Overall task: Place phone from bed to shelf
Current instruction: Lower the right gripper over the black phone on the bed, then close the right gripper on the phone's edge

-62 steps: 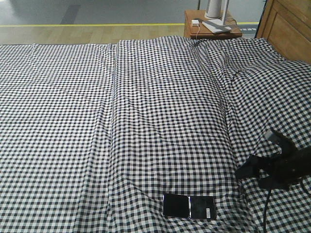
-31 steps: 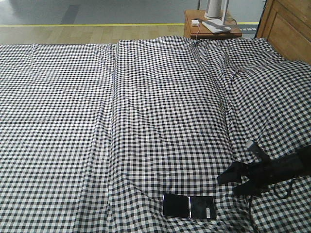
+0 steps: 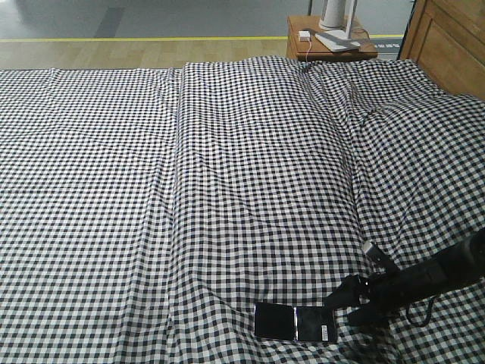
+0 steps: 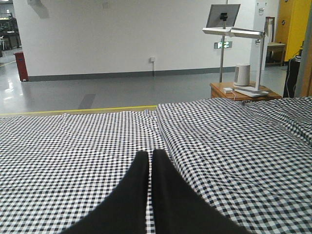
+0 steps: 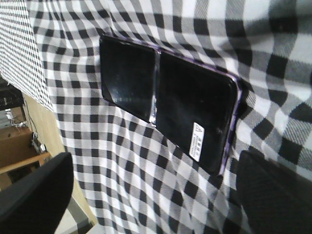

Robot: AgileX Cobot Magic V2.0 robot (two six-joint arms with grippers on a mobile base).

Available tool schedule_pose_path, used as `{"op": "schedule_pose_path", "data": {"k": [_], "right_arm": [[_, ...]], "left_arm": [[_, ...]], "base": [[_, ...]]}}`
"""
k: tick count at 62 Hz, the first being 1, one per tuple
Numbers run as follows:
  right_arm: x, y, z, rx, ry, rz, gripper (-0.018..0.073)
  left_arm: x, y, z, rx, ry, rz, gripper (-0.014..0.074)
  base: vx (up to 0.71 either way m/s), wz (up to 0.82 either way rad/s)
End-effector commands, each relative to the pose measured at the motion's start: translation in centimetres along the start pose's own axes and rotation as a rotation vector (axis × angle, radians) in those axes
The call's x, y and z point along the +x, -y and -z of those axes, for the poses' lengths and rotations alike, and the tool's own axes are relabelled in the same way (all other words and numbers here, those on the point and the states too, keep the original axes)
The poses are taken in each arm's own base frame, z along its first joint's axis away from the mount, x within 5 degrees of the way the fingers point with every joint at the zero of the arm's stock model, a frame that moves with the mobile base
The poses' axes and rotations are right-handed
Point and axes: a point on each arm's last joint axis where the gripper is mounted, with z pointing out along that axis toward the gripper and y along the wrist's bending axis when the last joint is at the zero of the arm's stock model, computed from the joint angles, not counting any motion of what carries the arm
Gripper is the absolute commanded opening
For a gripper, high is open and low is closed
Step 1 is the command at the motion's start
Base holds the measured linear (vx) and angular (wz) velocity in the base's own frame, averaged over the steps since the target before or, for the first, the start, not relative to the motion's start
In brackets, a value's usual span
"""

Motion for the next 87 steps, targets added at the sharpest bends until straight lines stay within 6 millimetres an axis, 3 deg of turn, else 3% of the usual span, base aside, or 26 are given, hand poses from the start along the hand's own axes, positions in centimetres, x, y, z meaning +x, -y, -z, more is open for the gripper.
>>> {"op": "schedule_pose_path", "data": {"k": [1,26,45,70,87], "right_arm": [[-0.9,-1.3,1.1,-0.055,0.032,0.059,0.0628],[-0.8,-0.2,-0.6,-0.128,0.089,0.066,0.0617],[-1.9,0.7,-1.8,-0.188,0.079,0.054,0.061],[-3.7,-1.2,-4.8,-0.243,-0.014,0.161,0.059],[-3.4,-1.0,-4.7,-0.224,-0.059,0.185,0.0515]], "left_arm": [[-1.6,0.0,0.2,-0.001,0.107,0.012,0.0001],[-1.6,0.0,0.2,-0.001,0.107,0.012,0.0001],[-1.6,0.0,0.2,-0.001,0.107,0.012,0.0001],[-1.6,0.0,0.2,-0.001,0.107,0.012,0.0001],[-1.6,0.0,0.2,-0.001,0.107,0.012,0.0001]], "base": [[0.0,0.0],[0.0,0.0],[0.0,0.0],[0.0,0.0],[0.0,0.0]]}}
